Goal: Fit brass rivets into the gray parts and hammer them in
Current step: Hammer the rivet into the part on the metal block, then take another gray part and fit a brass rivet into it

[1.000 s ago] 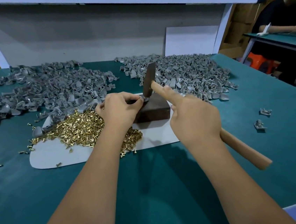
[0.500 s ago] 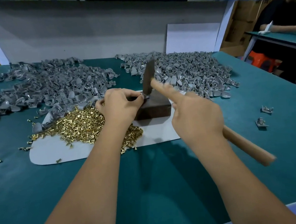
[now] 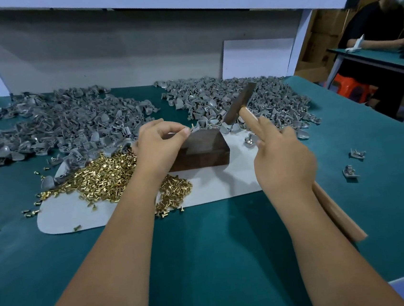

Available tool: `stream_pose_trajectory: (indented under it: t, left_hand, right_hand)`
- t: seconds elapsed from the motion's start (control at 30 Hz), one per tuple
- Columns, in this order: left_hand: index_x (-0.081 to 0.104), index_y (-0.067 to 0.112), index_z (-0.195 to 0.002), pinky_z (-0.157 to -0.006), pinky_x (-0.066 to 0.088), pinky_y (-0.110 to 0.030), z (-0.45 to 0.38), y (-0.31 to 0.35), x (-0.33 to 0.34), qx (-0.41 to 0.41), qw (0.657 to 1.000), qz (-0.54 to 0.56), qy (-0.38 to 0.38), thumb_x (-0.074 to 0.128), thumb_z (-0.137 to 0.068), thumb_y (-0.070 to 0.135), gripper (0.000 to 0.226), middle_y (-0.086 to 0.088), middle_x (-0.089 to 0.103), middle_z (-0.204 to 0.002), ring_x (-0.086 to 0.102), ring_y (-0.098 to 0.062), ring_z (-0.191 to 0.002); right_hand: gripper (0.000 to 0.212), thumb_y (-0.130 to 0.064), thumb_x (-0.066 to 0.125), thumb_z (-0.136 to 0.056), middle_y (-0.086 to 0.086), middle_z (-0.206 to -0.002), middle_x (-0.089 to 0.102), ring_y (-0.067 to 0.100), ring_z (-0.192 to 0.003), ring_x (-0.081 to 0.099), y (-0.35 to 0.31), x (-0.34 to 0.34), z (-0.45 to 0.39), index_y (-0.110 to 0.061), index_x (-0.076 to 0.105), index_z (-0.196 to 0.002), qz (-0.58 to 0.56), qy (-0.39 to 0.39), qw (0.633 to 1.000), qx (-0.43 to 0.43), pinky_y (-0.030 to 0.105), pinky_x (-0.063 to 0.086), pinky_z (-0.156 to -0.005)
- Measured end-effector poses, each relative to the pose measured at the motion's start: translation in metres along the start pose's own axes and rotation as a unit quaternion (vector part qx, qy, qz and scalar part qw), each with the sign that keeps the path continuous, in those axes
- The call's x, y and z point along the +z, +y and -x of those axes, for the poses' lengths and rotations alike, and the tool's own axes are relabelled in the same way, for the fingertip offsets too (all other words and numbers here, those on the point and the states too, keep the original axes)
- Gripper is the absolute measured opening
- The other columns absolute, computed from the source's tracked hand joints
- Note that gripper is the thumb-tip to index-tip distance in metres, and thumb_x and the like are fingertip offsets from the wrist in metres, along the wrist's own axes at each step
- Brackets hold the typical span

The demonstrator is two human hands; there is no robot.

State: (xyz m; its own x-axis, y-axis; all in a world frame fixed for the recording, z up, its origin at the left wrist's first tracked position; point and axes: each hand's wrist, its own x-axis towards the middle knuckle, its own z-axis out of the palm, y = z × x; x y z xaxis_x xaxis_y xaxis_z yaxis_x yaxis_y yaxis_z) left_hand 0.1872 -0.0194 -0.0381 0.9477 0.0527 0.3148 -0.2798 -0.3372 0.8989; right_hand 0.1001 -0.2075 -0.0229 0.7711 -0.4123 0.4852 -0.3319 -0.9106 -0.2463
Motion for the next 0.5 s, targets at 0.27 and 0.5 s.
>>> stream_pose_trajectory:
  t: [0.27,0.5]
  left_hand:
    - [0.077,0.024,-0.09,-0.113,0.029,-0.051,0.002,0.003,-0.002,0.037,0.999,0.022,-0.023,0.072,-0.088,0.028,0.007,0.011,0.069,-0.11,0.047,-0.018,-0.129]
    - [0.077,0.025,-0.09,-0.116,0.024,-0.051,0.003,0.005,-0.003,0.029,0.999,0.014,-0.019,0.072,-0.088,0.028,0.006,0.004,0.064,-0.123,0.043,-0.014,-0.132]
  right_hand:
    - [0.025,-0.014,0.049,-0.092,0.009,-0.094,0.063,0.03,-0.071,0.044,0.008,0.007,-0.001,-0.019,0.046,-0.116,0.005,-0.063,0.998,0.012,0.032,0.027,-0.052]
    - [0.018,-0.015,0.052,-0.088,0.008,-0.096,0.063,0.032,-0.083,0.056,0.002,0.01,-0.001,-0.017,0.06,-0.104,0.041,-0.088,0.995,-0.007,0.03,0.034,-0.063]
